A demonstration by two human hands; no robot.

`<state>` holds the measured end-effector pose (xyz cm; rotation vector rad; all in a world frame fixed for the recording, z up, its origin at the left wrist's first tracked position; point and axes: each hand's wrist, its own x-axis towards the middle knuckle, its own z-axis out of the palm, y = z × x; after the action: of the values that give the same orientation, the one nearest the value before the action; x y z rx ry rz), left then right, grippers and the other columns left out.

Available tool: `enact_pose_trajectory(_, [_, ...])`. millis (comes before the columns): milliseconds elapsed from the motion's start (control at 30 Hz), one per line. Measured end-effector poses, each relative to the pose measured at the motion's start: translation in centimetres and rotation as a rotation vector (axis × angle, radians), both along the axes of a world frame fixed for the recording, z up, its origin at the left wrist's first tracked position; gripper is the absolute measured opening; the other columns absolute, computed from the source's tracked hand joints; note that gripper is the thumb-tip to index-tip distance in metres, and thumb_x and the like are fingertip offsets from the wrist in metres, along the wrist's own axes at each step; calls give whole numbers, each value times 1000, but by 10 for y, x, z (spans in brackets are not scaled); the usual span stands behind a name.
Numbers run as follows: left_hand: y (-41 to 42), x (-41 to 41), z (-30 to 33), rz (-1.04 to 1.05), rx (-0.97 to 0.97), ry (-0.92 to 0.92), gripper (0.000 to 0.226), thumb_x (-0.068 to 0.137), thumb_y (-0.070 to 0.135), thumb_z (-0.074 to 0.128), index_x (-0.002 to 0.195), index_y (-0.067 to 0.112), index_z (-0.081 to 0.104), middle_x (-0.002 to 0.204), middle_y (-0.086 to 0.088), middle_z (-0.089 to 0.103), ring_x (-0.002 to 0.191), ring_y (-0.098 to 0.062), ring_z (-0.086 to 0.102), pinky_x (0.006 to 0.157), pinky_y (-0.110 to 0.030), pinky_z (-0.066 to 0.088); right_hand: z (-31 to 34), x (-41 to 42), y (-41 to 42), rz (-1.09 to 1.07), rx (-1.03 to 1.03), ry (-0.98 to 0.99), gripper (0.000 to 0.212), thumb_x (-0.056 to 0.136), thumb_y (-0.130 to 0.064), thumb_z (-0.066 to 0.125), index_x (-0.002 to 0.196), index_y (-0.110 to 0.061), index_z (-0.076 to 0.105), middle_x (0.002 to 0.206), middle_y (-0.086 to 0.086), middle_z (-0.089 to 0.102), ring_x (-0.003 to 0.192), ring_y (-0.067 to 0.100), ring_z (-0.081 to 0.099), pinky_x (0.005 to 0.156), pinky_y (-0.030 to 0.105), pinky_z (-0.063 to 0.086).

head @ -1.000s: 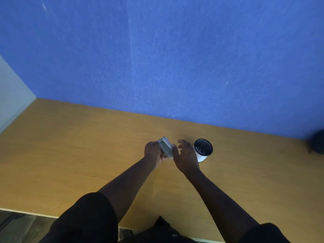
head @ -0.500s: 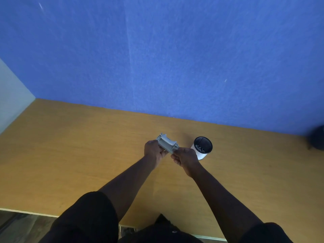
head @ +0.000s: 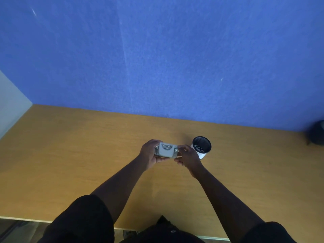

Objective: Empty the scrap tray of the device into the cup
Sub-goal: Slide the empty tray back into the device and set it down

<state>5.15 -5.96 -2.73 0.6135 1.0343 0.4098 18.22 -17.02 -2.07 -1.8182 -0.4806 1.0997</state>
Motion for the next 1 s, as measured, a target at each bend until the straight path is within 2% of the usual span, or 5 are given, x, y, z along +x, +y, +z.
enact_pose_trajectory(167, [1,0,-1,-51,43,17,21,98,10,47,82,10,61,95,-21,63,87,-40,64,82,-61,54,-4,5,-1,33,-4,6,13,96,-29,56,93,-18,63,88,6,74,67,20,71,55,27,52])
enact_pose_trajectory(500, [0,1,-8,-63,146,7,32,85,37,72,104,12,66,104,-11,71,90,-26,73,61,-36,61,-14,-2,7,-78,23,279,16,103,-21,45,107,-9,54,97,17,72,79,29,73,67,33,57])
enact_pose_trajectory(700, [3,10,-12,-116,289,231,76,88,18,67,151,13,24,138,-14,51,115,-34,62,66,-37,57,-25,-11,15,-38,-24,334,12,102,-12,41,107,-4,49,105,21,71,86,30,73,72,36,58])
enact_pose_trajectory(867, [12,17,-17,-111,321,323,40,86,3,64,109,12,33,112,-19,50,95,-30,61,53,-36,55,-29,-3,20,117,-127,141,22,100,-21,44,115,-9,56,105,10,72,86,22,72,69,31,52])
enact_pose_trajectory(1000, [16,22,-22,-378,497,484,5,86,5,63,85,6,59,96,-21,63,87,-33,67,74,-48,58,-36,0,30,129,-156,58,25,97,-17,50,116,-5,60,113,19,68,91,29,67,68,35,53])
